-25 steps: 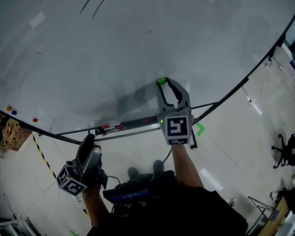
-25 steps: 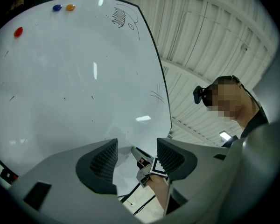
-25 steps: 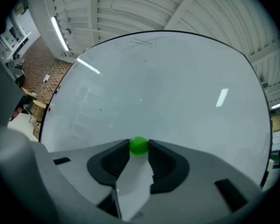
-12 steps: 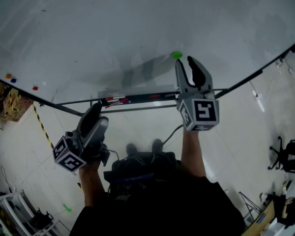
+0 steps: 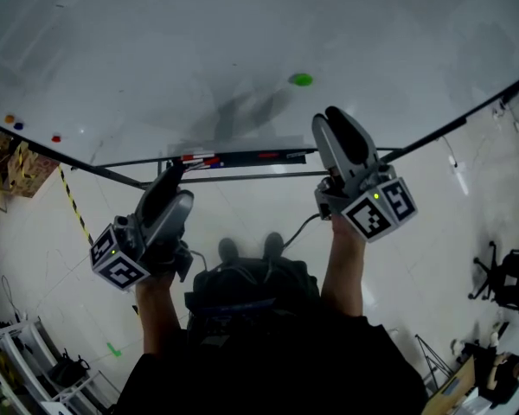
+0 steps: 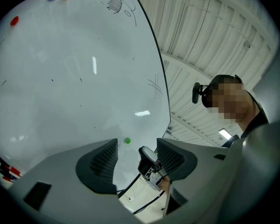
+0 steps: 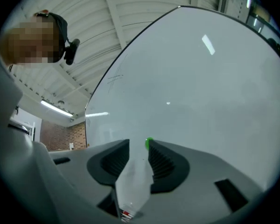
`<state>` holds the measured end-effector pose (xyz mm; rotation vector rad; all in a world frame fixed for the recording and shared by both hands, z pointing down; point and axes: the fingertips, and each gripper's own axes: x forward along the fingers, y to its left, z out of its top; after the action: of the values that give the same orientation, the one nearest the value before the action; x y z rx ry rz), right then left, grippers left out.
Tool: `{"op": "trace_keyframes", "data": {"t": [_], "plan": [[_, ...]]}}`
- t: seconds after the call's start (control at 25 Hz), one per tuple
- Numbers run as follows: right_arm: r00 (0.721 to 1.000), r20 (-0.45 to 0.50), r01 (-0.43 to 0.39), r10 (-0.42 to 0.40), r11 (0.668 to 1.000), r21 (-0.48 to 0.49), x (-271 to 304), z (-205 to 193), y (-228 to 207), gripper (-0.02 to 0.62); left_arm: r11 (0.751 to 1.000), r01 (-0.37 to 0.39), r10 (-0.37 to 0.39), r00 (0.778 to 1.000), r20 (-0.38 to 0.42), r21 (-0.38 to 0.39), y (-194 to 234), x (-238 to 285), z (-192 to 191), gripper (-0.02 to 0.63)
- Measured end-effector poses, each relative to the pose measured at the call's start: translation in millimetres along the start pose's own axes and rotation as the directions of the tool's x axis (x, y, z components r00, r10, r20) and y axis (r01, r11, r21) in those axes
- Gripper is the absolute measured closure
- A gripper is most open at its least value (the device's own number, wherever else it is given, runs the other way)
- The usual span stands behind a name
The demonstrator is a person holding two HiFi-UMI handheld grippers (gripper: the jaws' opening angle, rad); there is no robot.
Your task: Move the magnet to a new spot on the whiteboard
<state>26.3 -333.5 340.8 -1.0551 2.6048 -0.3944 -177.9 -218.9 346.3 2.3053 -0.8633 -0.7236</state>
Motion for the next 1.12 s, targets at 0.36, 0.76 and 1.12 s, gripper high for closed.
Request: {"op": "trace_keyframes", "data": {"t": [0.36, 0.76, 1.12], "plan": [[0.994, 0.007, -0.105, 0.105, 0.987, 0.122, -31, 1, -14, 0.443, 0.997, -0.070, 0.070, 0.997, 0.015, -0.023, -15, 13, -32, 0.356], [0.983, 0.045, -0.184, 0.178, 0.964, 0.191, -65, -2, 2, 0.443, 0.995, -0.097, 0.097, 0.995, 0.013, 0.008, -45, 0, -55, 0.354], [0.984, 0.087, -0.170, 0.157, 0.971, 0.165, -113, 1, 62, 0.443, 1.000, -0.010, 0.010, 1.000, 0.003, -0.006, -74, -52, -57, 0.354]]}}
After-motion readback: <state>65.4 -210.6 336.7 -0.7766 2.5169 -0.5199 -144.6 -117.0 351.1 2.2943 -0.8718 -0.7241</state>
